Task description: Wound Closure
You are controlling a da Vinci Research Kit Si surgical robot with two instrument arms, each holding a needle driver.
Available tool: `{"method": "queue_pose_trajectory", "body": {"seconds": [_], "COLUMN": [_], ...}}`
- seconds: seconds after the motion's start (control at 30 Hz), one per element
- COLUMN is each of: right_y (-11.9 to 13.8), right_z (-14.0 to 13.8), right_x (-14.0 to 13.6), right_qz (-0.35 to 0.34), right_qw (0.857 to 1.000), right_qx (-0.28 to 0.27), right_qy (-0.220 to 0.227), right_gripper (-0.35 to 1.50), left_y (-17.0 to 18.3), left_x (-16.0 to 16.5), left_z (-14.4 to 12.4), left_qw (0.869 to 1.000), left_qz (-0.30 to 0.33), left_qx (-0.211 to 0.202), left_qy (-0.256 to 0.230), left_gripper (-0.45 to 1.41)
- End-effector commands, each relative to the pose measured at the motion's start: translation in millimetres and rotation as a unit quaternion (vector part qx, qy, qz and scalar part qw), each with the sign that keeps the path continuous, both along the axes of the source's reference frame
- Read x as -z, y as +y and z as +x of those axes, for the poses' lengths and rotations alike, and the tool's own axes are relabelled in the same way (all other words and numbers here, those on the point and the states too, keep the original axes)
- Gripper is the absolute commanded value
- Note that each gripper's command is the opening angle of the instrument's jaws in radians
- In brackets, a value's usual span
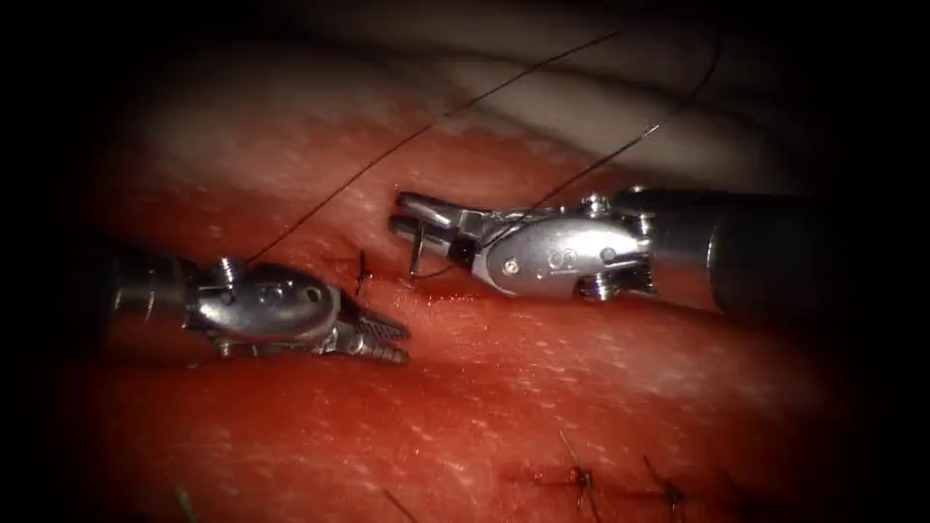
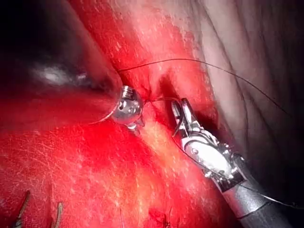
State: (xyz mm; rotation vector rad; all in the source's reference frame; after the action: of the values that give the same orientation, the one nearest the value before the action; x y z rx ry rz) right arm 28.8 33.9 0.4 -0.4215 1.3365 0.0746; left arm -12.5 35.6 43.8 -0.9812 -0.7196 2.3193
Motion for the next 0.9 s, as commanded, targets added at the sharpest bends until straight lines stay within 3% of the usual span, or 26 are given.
{"method": "queue_pose_trajectory", "body": {"seconds": [0.03,0.23,0.57,0.77,0.9], "right_y": [-0.4,-2.6,-3.1,-4.8,-3.6], "right_z": [1.0,1.5,2.5,2.7,2.7], "right_x": [-0.3,-1.0,-1.5,-2.3,-1.7], "right_qz": [-0.005,0.048,0.113,0.184,0.196], "right_qw": [1.0,0.999,0.993,0.982,0.98], "right_qx": [0.002,0.006,0.023,0.038,0.024], "right_qy": [0.0,0.013,0.022,0.019,0.017], "right_gripper": [-0.35,-0.35,-0.35,-0.35,-0.35], "left_y": [-0.6,-0.6,-0.6,-0.7,-0.7], "left_x": [-0.6,-0.6,-0.6,-0.6,-0.6], "left_z": [-0.4,-0.4,-0.3,-0.3,-0.3], "left_qw": [1.0,1.0,1.0,1.0,1.0], "left_qz": [0.0,-0.001,-0.001,-0.001,-0.001], "left_qx": [0.0,0.001,0.001,0.001,0.001], "left_qy": [0.0,0.001,0.001,0.001,0.001], "left_gripper": [0.22,0.21,0.21,0.21,0.2]}}
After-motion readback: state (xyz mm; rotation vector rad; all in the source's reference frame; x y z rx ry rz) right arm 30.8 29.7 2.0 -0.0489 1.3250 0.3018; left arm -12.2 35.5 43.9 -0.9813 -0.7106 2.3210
